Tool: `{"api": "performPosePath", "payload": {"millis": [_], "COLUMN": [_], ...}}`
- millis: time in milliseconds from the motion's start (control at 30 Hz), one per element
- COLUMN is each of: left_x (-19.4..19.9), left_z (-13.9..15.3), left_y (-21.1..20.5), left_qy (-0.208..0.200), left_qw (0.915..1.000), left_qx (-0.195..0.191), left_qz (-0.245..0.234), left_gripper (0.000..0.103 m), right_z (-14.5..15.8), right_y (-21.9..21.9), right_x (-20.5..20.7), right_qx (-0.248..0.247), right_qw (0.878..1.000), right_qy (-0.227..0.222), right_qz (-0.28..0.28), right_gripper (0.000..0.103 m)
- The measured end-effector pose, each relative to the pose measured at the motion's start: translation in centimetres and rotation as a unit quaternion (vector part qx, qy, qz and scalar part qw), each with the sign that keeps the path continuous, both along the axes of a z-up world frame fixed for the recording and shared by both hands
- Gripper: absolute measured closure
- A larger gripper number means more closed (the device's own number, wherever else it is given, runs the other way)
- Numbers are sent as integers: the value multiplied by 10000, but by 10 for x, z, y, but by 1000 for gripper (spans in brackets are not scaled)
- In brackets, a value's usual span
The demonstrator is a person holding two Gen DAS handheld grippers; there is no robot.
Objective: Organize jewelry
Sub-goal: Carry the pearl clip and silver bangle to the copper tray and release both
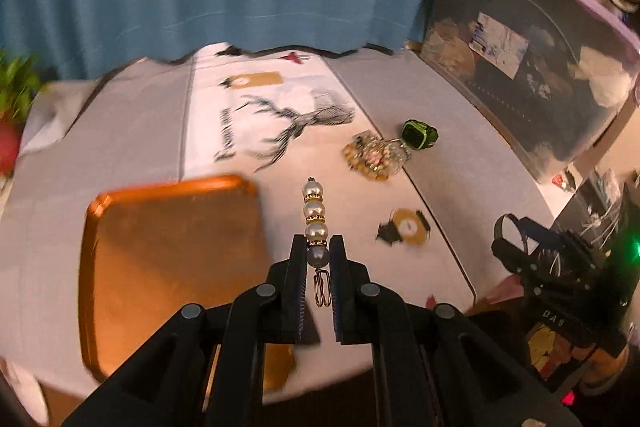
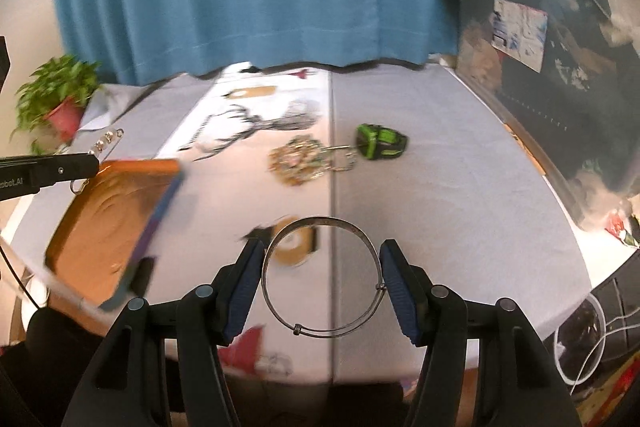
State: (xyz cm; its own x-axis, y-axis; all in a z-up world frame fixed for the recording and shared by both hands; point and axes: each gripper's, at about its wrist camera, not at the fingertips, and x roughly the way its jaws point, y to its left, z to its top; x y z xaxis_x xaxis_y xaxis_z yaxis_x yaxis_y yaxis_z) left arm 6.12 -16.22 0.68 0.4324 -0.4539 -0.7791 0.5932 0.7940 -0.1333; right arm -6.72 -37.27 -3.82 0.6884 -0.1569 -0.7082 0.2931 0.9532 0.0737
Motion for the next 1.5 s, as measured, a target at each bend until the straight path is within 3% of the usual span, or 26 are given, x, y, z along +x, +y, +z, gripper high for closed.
{"api": "performPosePath", "payload": {"millis": [267,600,900,1500], "left_x": [-47,-76,-70,-24], "left_z": [7,12,4,-18], "left_y": [73,131,156,165], "left_qy": [-167,-332,-380,-617], "left_qw": [9986,9953,9927,9878], "left_qx": [-107,-326,-383,135], "left_qz": [483,846,1077,1424], "left_gripper": [94,94,94,94], "right_z": [6,18,19,2], "right_y": [55,110,138,182], "right_x": [-25,-42,-31,41], "right_qx": [86,-81,-241,-181], "right_qw": [9990,9965,9936,9853], "right_qy": [-13,-67,39,91], "right_qz": [432,832,1099,1698], "right_gripper": [43,43,43,43]}}
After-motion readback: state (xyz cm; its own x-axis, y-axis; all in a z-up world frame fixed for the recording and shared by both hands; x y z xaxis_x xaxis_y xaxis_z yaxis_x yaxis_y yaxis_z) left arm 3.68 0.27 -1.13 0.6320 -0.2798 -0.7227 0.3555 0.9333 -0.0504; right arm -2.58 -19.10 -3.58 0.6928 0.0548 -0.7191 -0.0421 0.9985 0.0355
